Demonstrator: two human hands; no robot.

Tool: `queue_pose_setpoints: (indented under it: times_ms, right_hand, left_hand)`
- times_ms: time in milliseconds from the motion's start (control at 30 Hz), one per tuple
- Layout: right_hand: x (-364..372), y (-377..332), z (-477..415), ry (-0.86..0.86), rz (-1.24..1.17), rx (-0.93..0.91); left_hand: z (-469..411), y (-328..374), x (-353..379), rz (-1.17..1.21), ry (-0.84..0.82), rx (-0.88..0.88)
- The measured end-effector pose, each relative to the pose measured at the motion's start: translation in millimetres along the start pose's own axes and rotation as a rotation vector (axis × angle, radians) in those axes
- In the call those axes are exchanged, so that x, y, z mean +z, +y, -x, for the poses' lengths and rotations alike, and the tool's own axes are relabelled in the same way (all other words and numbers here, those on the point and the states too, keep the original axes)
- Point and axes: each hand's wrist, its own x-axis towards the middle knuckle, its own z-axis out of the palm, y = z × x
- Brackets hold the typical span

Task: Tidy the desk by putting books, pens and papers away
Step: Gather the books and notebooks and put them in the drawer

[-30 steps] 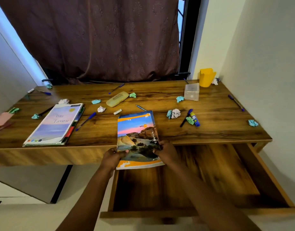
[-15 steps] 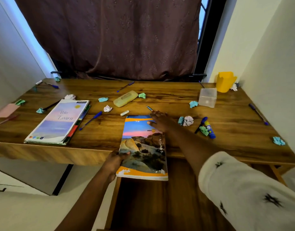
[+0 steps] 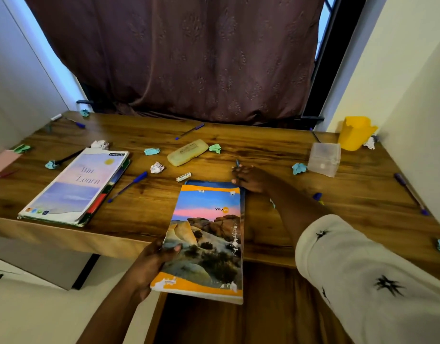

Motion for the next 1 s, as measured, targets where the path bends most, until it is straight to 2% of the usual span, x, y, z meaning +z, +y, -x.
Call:
queue_pose_setpoints:
  times_ms: [267,400,467,567,600,633,700,767,867,933,1000]
  right_hand:
    - [10.9,30.0,-29.7,-0.006,0.146,0.007]
    - [1.1,11.7,-4.9,0.096,0.068,0.058]
    - [-2.4,-19.0,27.8,0.265,-0.112,0.119]
    - [4.6,-92.1,111.0,0.537,-0.57,0.36]
    - [15.8,-116.3,137.8,0.576,-0.691,0.425]
    - [27.6,-140.6,163.2,0.559,-0.784,0.474]
    - [52.6,-185.8,205.0,0.407,-1.01,0.51]
    - [63.3,-218.5,233.6,0.274,-1.365,0.556]
    - [47.6,-249.6,282.7,0.259,-1.776,0.619]
    - [40.1,-258.6,309.2,0.243,-1.907,0.625]
    - [44.1,-263.5,332.2,0.217,-1.819,0.693]
  left_hand:
    - [9.0,-1.7,-18.9,0.041,-0.018,-0.056]
    - [17.3,-3.2,-23.5,0.072,-0.005,-0.044]
    - [28.4,-5.0,-27.0,0.092,0.007,-0.023]
    - [53.0,-12.2,-30.3,0.156,0.002,-0.01]
    - [59.8,-15.3,-30.3,0.183,-0.006,-0.011]
    - [68.9,-18.2,-30.1,0.209,-0.017,-0.014]
    - [85.5,-24.0,-30.3,0.236,-0.034,-0.024]
    - [99.8,-29.3,-30.9,0.208,-0.042,-0.03]
    - [125.1,-38.4,-30.1,0.091,-0.054,-0.03]
    - [140.1,-46.1,-29.3,-0.003,-0.077,-0.042]
    - [159.0,-52.3,-24.8,-0.132,-0.119,-0.034]
